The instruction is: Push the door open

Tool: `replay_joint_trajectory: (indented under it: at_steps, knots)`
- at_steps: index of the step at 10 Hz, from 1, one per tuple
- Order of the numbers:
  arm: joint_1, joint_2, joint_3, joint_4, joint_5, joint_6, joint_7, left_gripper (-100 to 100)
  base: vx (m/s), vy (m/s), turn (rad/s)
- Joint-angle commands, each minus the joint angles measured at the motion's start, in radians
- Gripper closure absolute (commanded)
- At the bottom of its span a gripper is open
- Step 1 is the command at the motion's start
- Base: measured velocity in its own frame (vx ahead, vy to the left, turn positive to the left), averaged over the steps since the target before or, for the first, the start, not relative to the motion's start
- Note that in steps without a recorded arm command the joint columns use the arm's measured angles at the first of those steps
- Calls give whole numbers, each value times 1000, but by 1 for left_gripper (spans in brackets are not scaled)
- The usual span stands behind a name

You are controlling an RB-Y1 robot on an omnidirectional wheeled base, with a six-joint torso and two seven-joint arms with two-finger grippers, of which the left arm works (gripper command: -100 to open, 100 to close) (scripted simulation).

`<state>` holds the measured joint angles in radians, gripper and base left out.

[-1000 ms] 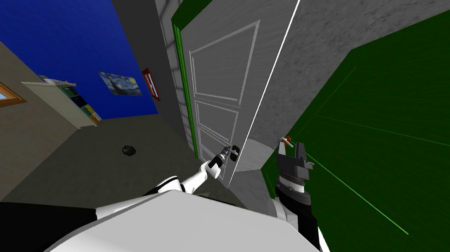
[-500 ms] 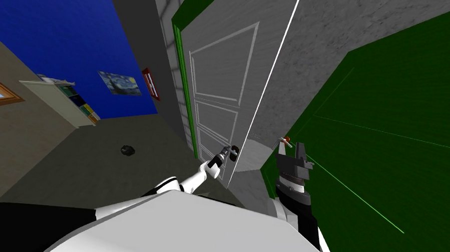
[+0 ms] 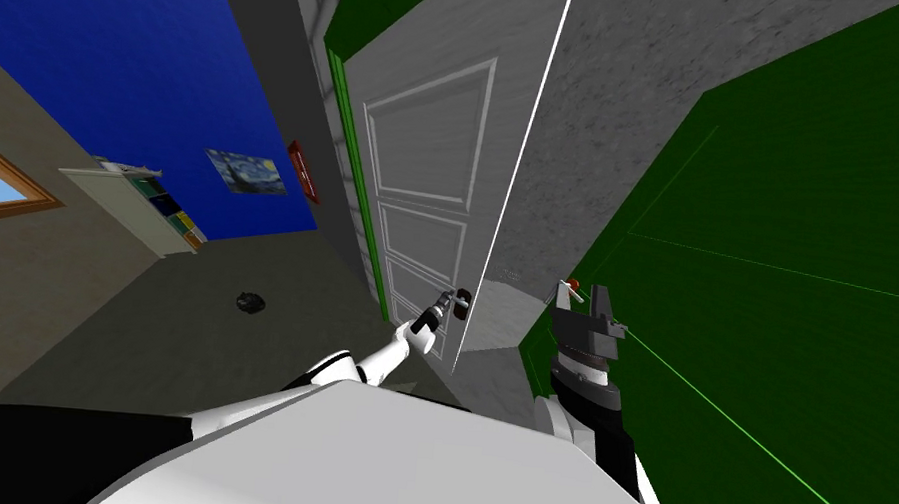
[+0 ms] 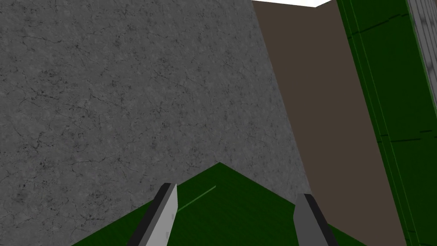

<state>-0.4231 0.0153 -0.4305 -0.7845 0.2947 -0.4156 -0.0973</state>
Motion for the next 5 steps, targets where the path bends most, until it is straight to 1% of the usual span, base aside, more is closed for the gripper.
replay_joint_trajectory:
  at_steps: [1,2,3,4,5]
  knots:
    - [-6,19,28,-5,4,0,-5,100,154,-171,59]
    - [-7,26,43,-2,6,-1,-9,100,161,-171,78]
    - [-8,30,51,0,7,-2,-11,100,133,-165,73]
    - [-9,36,68,3,10,-3,-15,100,139,-158,104]
    - [-10,39,77,5,11,-3,-17,100,125,-156,53]
